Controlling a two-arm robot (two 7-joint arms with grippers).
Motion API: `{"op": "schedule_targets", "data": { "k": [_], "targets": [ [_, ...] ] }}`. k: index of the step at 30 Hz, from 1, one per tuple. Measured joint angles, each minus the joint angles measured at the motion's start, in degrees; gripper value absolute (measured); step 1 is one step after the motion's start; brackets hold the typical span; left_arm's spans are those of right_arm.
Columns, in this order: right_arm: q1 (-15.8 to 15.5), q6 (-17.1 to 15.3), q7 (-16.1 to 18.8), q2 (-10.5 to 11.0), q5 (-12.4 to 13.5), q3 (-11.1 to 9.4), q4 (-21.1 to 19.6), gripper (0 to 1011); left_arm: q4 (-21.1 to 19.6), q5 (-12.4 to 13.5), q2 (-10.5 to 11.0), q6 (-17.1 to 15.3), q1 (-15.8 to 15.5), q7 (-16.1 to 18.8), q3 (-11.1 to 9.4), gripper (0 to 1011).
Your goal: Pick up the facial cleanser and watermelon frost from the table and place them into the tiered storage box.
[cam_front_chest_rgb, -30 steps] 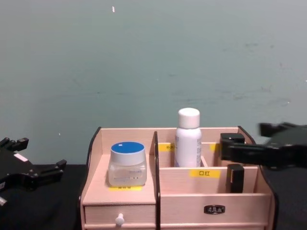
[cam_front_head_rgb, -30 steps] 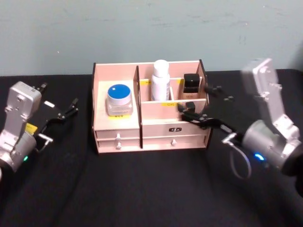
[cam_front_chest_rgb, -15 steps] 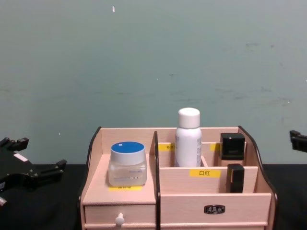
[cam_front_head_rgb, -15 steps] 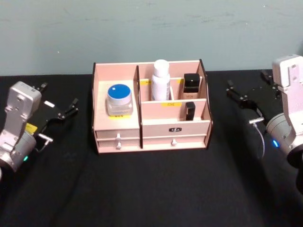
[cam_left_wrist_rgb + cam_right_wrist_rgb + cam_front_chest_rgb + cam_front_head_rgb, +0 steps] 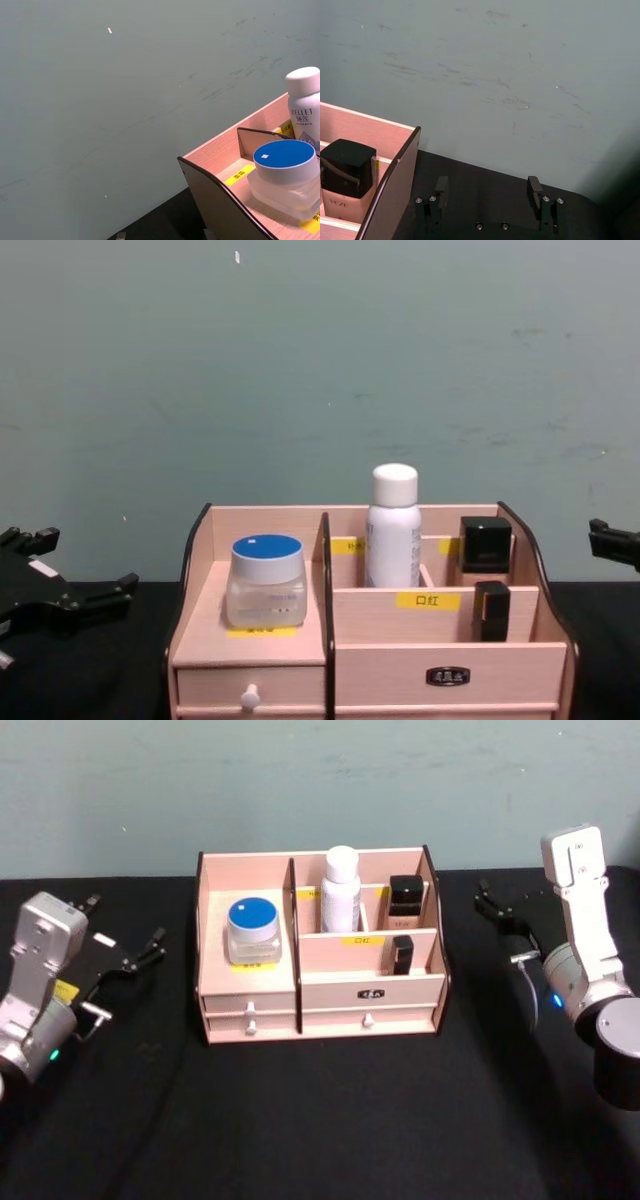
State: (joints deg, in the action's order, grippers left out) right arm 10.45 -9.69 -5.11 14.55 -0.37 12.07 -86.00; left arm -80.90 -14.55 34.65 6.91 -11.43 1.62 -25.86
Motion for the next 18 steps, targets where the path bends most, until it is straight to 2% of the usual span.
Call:
{"op": "schedule_targets", "data": {
  "k": [18],
  "targets": [
    [-0.4, -0.1, 0.0, 0.3, 0.1, -0.1, -0.6, 1002, 0.0, 0.0, 0.0, 0.0, 0.0, 0.0, 0.0, 1001]
  ]
}}
